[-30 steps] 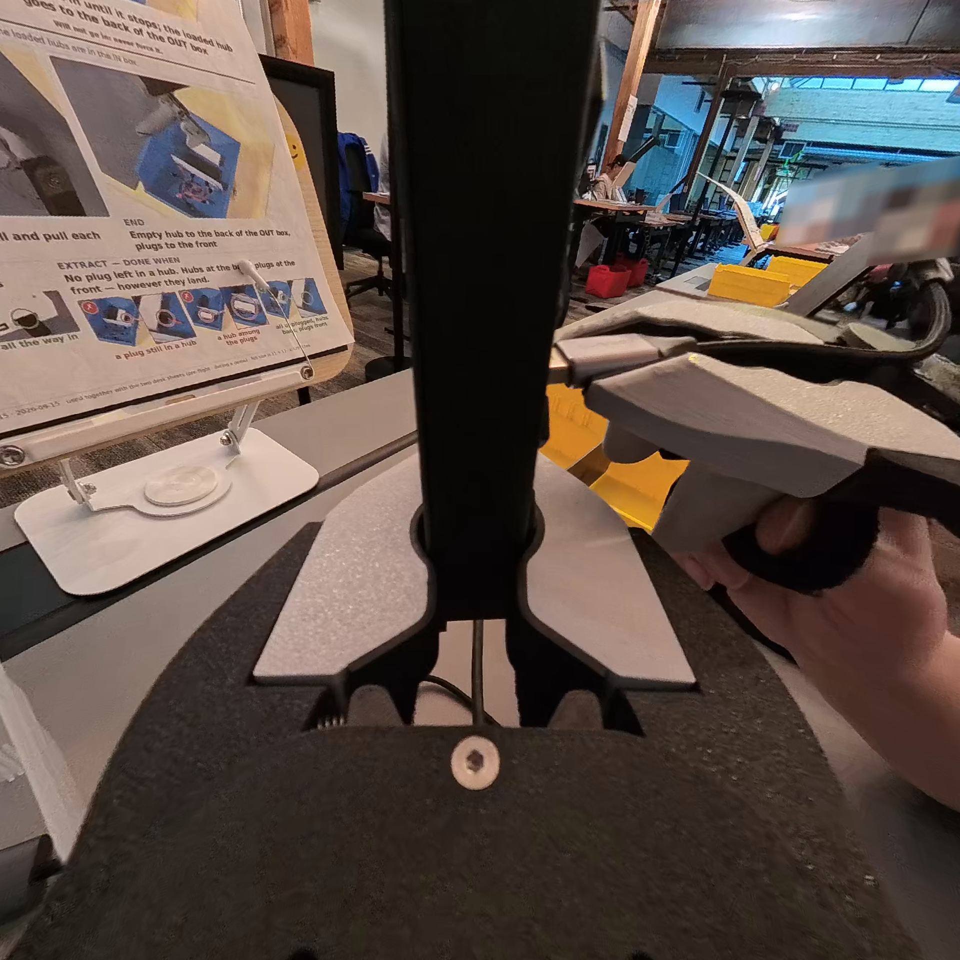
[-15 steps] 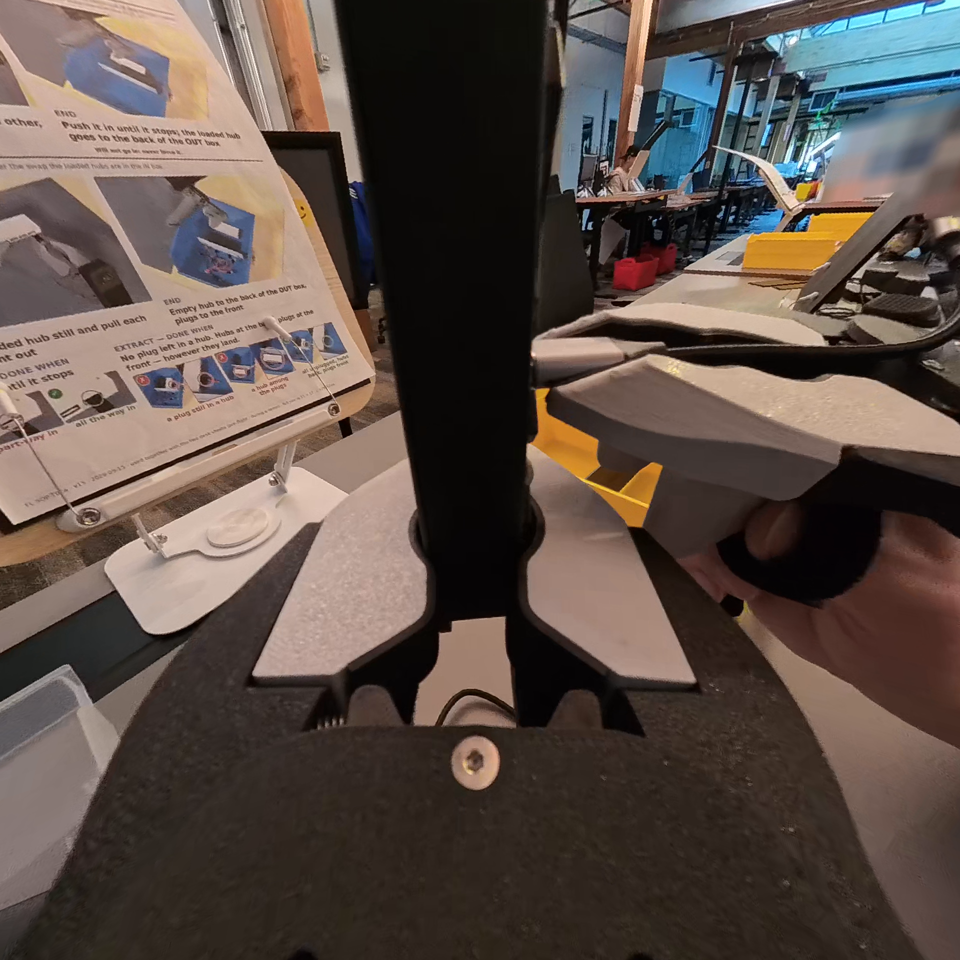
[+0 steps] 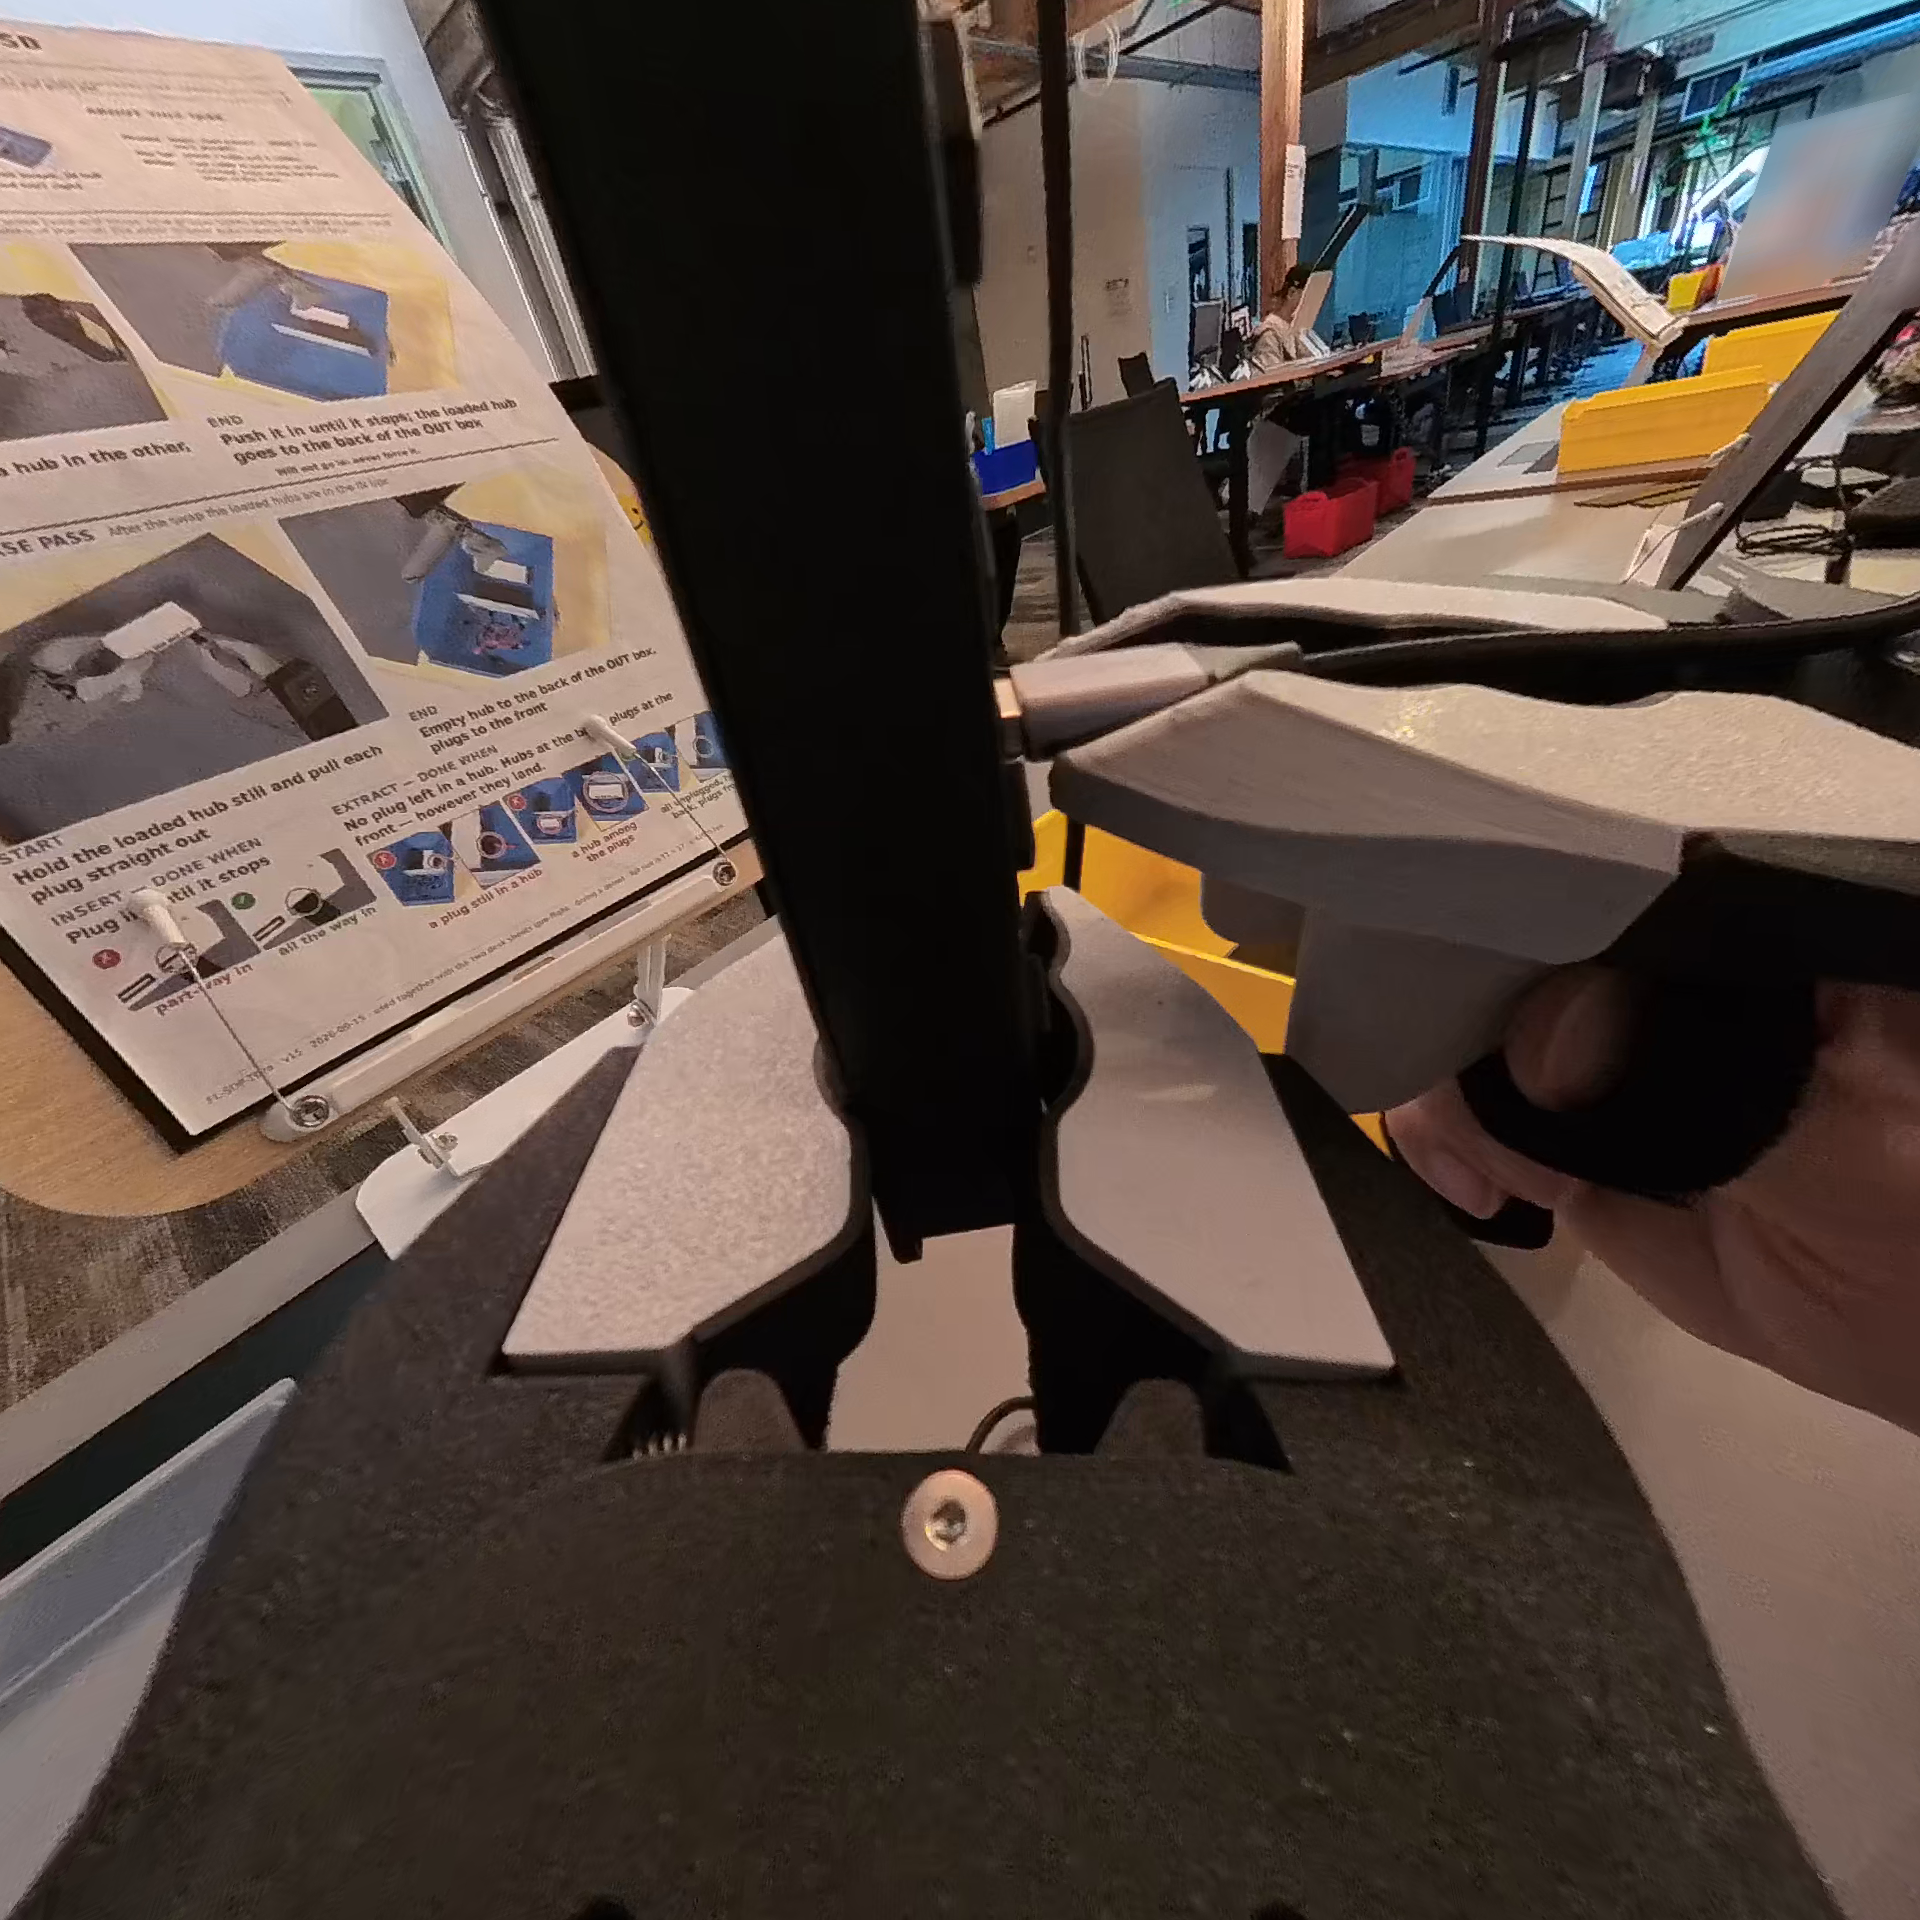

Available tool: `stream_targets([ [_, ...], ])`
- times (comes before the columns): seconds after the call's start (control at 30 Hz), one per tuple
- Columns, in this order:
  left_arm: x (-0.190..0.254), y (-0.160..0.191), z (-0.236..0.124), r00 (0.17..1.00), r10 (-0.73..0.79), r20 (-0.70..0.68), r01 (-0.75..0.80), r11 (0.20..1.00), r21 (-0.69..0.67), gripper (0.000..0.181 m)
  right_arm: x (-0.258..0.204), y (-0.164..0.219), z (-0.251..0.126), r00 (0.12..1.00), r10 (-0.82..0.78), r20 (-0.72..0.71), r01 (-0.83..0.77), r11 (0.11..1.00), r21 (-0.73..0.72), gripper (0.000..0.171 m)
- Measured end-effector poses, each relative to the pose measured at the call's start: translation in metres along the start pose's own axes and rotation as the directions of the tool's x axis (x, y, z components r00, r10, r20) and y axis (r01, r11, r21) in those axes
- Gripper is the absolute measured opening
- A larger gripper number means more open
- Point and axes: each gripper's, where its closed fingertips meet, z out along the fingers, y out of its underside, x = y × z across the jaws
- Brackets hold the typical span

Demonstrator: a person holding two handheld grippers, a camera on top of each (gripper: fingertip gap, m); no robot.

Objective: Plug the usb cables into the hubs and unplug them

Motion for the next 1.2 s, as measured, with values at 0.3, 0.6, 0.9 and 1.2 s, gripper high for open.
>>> stream_targets([
  [0.3,0.002,-0.004,-0.002,1.000,0.015,-0.016,-0.015,1.000,0.013,0.027,-0.002,-0.004,-0.001,1.000,-0.020,0.010,0.020,1.000,0.011,0.018],
  [0.6,-0.002,-0.005,-0.003,1.000,-0.011,-0.007,0.011,1.000,0.007,0.026,-0.003,-0.005,0.000,1.000,-0.014,0.008,0.014,1.000,0.010,0.019],
  [0.9,0.002,-0.010,-0.006,0.998,0.057,0.002,-0.057,0.998,0.021,0.027,-0.006,-0.010,-0.002,0.999,-0.040,0.025,0.039,0.999,0.021,0.018],
  [1.2,-0.004,-0.009,-0.005,0.995,-0.093,-0.032,0.094,0.995,0.025,0.025,-0.005,-0.006,0.004,0.999,-0.049,0.022,0.049,0.999,-0.002,0.020],
])
